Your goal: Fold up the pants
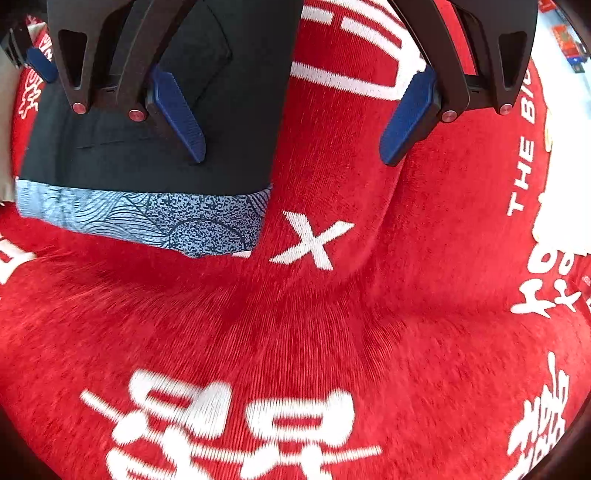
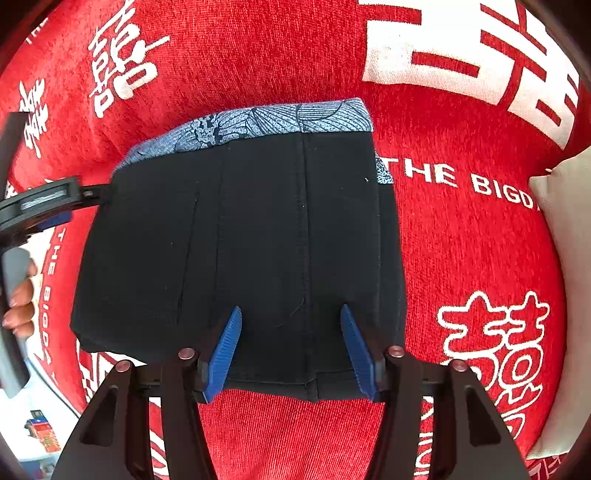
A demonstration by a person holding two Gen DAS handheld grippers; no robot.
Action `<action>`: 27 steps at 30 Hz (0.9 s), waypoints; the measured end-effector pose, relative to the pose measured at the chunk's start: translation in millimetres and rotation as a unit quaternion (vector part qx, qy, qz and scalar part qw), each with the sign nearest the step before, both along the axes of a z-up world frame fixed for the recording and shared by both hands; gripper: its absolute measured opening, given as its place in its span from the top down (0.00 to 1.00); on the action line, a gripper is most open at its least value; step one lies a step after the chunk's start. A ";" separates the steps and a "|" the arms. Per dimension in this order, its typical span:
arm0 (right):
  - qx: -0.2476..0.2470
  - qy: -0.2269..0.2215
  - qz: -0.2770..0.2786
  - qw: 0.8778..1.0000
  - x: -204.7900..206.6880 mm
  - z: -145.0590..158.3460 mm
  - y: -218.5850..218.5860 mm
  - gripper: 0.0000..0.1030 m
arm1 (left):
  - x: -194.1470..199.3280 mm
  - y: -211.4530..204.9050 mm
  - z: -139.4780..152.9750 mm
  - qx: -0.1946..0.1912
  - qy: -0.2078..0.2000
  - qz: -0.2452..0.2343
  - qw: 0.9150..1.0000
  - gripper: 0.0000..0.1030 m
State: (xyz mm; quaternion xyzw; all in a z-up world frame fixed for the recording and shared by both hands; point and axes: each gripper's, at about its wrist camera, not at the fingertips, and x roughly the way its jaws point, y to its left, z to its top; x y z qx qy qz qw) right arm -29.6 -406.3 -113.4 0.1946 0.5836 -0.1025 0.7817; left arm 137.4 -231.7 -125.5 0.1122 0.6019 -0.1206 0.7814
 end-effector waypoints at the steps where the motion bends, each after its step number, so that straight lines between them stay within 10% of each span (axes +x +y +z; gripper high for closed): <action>1: 0.001 -0.001 0.000 1.000 -3.4 1.2 -1.4 0.42 | -2.1 -0.1 -3.4 0.004 -0.006 -0.006 1.000 0.06; 27: 0.049 0.007 -0.096 0.994 -64.5 30.9 -33.7 0.31 | -67.2 8.4 40.6 0.042 -0.002 -0.096 0.995 0.03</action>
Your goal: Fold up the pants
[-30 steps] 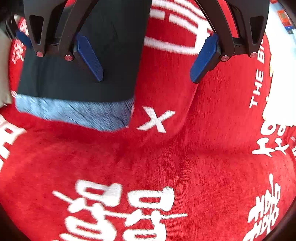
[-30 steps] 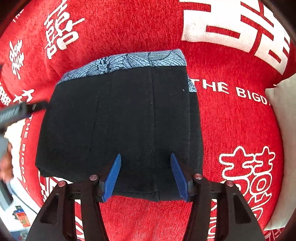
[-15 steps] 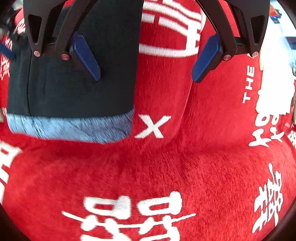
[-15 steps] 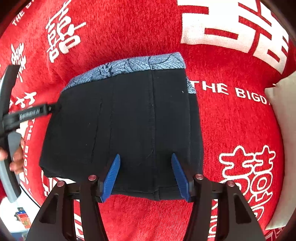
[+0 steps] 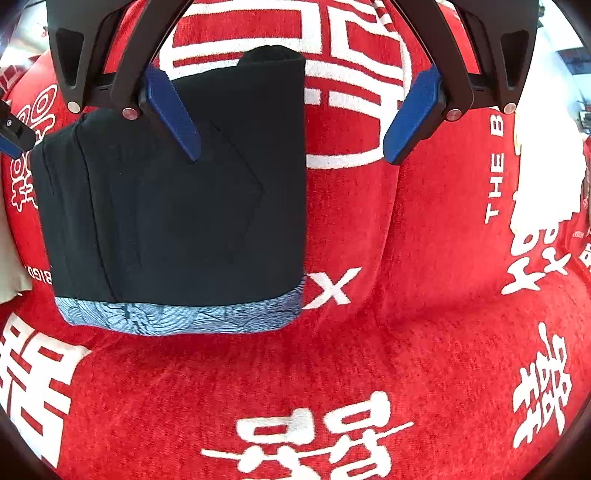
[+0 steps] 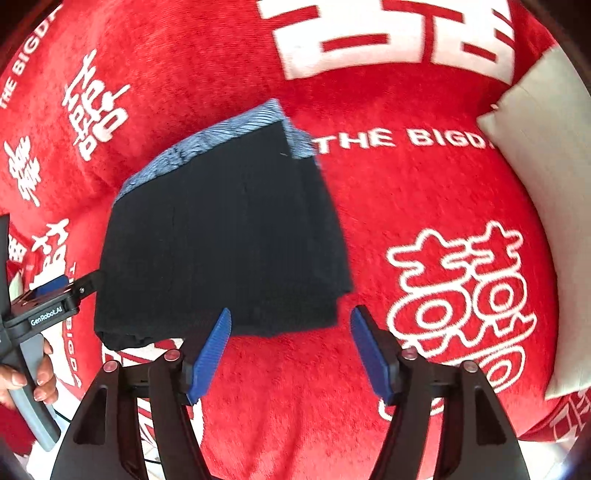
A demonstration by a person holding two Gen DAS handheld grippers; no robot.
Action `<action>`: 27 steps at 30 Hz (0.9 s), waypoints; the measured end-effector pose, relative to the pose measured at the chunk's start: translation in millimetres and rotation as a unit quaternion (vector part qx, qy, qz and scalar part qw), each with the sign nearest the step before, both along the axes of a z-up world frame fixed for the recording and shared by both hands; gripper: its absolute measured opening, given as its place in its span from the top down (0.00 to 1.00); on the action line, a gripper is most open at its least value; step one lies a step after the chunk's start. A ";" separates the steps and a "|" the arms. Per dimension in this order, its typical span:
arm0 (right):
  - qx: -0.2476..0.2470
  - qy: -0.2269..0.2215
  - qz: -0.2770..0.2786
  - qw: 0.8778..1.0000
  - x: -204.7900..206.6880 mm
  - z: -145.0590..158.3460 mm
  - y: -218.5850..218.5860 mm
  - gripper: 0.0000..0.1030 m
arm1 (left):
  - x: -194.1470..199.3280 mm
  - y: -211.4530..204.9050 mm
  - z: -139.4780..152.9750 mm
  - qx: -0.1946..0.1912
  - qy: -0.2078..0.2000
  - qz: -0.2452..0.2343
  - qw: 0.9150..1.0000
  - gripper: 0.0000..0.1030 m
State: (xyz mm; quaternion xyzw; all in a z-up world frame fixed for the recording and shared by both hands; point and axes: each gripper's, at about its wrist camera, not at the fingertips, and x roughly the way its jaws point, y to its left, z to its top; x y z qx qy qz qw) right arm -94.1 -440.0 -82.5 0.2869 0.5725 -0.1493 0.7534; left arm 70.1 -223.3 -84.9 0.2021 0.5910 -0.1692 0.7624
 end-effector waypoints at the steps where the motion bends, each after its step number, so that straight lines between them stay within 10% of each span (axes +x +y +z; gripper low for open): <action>1: 0.004 0.002 -0.004 1.000 -4.3 -0.2 -2.6 0.31 | -0.9 -1.7 0.5 -0.002 0.002 -0.002 1.000 0.03; 12: 0.071 -0.043 0.021 0.996 -0.2 -13.5 -48.7 0.23 | 34.9 0.7 -10.4 -0.094 0.064 -0.043 0.993 0.03; 27: 0.259 -0.090 0.065 0.959 56.9 -92.3 -108.9 0.23 | 76.6 4.1 -67.0 -0.196 0.212 -0.040 0.957 0.03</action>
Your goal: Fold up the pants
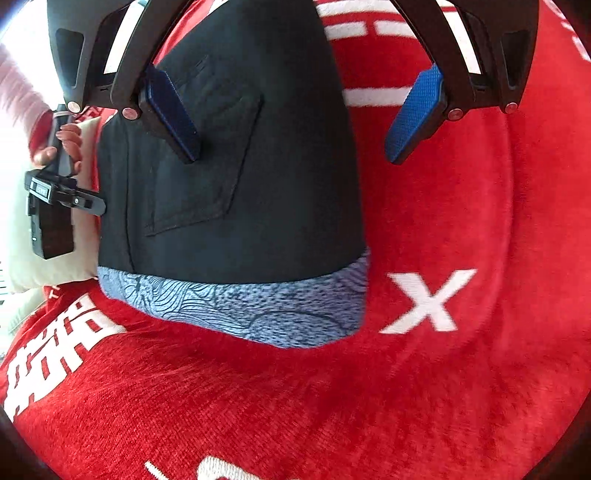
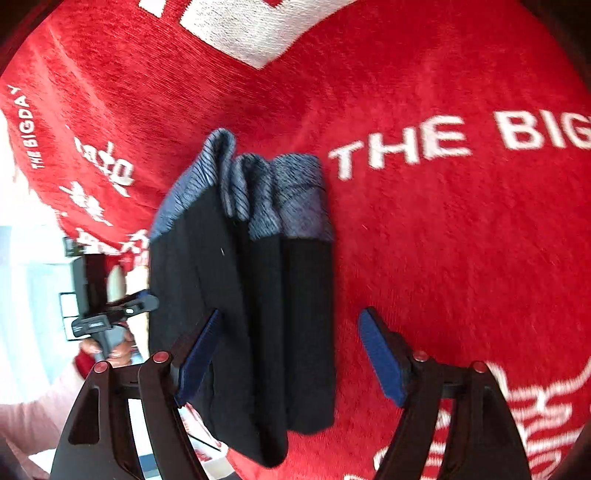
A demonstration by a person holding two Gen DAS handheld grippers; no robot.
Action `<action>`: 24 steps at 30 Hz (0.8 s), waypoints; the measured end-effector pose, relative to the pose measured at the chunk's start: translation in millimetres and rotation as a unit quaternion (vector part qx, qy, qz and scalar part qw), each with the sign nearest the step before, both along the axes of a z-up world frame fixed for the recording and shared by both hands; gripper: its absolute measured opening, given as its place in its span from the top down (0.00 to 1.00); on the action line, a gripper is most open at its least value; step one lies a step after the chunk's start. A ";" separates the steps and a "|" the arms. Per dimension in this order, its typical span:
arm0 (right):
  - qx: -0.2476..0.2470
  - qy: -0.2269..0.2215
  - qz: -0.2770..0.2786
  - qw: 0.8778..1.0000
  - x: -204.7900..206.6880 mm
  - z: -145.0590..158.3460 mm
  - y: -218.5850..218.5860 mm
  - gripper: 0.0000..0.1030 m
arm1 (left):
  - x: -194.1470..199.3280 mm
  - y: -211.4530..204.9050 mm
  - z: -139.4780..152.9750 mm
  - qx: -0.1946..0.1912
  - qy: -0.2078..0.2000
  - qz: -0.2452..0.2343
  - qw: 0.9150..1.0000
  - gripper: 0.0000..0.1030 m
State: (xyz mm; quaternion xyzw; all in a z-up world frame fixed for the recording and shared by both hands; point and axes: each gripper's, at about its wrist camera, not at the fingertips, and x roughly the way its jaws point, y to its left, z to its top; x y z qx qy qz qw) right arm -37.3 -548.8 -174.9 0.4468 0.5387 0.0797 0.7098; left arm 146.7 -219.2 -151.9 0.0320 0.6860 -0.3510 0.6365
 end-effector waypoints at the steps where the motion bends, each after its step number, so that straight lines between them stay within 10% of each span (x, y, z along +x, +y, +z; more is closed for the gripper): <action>1: 0.010 -0.003 -0.003 1.000 1.1 -0.5 -1.6 0.23 | -0.1 -3.3 -2.2 -0.002 0.007 0.000 1.000 0.03; 4: 0.040 0.001 -0.004 0.999 7.3 -6.1 -0.6 0.27 | -4.8 -13.0 -7.3 0.001 0.012 -0.002 1.000 0.03; 11: 0.047 0.011 -0.016 0.999 11.2 4.1 9.4 0.60 | -15.3 -17.3 14.5 -0.023 -0.015 -0.001 1.000 0.40; 24: 0.081 -0.008 -0.038 0.996 -29.5 42.7 27.9 0.63 | -51.9 13.2 53.1 -0.031 -0.021 -0.011 0.999 0.44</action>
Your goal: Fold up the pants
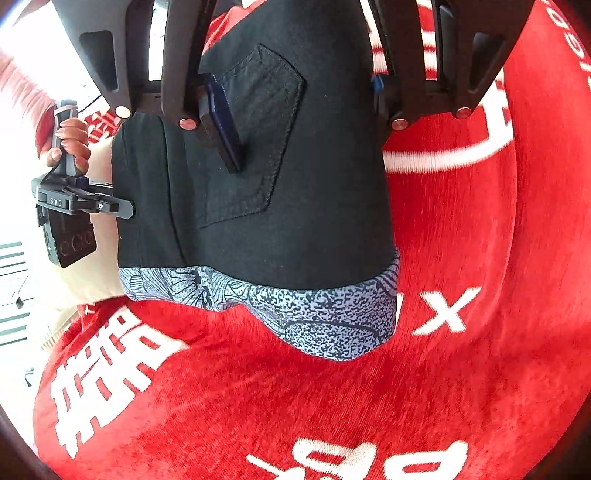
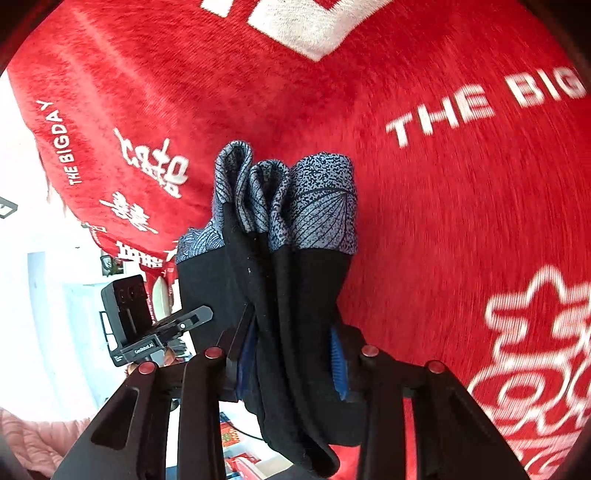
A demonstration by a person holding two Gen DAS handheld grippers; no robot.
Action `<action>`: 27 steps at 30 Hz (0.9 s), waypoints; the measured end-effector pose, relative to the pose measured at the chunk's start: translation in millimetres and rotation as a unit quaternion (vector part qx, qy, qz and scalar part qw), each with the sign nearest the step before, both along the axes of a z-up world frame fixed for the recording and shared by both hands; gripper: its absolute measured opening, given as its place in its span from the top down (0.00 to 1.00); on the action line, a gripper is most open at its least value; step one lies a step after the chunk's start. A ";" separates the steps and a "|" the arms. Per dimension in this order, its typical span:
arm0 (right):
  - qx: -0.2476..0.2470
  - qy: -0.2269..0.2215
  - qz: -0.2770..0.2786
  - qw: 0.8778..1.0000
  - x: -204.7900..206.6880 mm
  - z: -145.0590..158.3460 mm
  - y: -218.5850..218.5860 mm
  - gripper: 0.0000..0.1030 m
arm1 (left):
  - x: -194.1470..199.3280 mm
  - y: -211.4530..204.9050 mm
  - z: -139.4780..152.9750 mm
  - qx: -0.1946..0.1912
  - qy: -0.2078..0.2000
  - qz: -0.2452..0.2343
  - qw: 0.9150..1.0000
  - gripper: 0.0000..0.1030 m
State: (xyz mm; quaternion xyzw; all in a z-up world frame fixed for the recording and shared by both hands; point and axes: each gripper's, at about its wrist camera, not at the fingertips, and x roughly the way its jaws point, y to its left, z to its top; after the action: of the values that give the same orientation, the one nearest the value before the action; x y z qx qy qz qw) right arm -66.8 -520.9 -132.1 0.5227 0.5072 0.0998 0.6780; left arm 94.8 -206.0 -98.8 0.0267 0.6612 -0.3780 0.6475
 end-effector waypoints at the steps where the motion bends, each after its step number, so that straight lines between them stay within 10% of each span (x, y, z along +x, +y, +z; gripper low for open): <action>1: 0.000 0.001 -0.001 1.000 -5.5 0.4 4.2 0.63 | -4.8 2.3 -2.5 0.006 0.000 -0.001 1.000 0.44; 3: -0.005 0.014 -0.002 1.000 -16.9 -5.1 14.1 0.63 | -15.5 3.7 -13.9 0.036 -0.005 0.001 0.999 0.43; 7: -0.046 0.046 -0.012 0.998 -20.8 -23.9 30.5 0.56 | -26.3 7.6 -23.8 0.080 -0.061 0.014 0.995 0.10; 18: -0.247 0.113 -0.015 0.962 -27.2 32.0 58.4 0.20 | -48.6 31.4 20.7 0.159 -0.126 0.064 0.977 0.09; 27: -0.314 0.142 -0.027 0.938 -48.4 84.3 104.7 0.13 | -96.5 23.4 61.3 0.201 -0.165 0.029 0.965 0.01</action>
State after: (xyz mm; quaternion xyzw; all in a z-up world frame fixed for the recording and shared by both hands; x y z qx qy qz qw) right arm -115.1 -416.2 -47.8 0.3053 0.5895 -0.1579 0.7310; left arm -1.7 -182.6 -37.5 0.1993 0.6083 -0.2088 0.7394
